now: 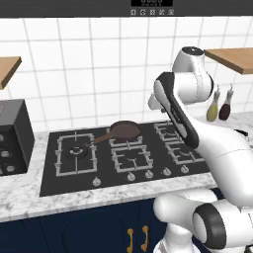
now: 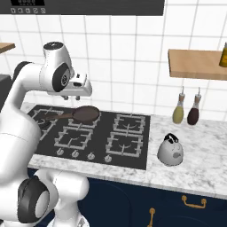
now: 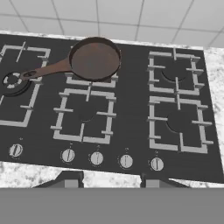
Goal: Pick the kettle from the counter and place it on a stove burner. Then turn the burner on.
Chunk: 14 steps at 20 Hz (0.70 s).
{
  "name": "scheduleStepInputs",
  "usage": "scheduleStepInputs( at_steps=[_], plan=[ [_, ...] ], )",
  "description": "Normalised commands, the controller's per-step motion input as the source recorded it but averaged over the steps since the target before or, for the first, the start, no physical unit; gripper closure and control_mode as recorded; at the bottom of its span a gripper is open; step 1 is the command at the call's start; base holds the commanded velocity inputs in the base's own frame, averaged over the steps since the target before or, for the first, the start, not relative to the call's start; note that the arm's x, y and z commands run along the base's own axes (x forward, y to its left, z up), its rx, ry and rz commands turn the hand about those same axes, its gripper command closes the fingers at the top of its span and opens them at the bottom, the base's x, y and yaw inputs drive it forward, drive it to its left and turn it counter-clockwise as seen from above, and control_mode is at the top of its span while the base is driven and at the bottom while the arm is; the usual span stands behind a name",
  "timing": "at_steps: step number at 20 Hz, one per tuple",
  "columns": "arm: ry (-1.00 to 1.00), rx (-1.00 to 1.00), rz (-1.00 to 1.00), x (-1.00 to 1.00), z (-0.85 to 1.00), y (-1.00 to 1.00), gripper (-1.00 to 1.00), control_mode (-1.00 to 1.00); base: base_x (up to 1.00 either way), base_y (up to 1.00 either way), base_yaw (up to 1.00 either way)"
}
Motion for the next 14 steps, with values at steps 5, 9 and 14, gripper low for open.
scheduleStepInputs(
  at_steps=[5, 9, 14],
  plan=[
    [-0.02, 0.01, 0.00, -0.09, -0.06, -0.14, -1.00, -1.00, 0.00, 0.00, 0.00],
    [-0.04, 0.03, -0.03, -0.21, -0.16, -0.46, -1.00, -1.00, 0.00, 0.00, 0.00],
    [-0.01, 0.04, 0.00, -0.18, -0.25, -0.60, -1.00, -1.00, 0.00, 0.00, 0.00]
  ],
)
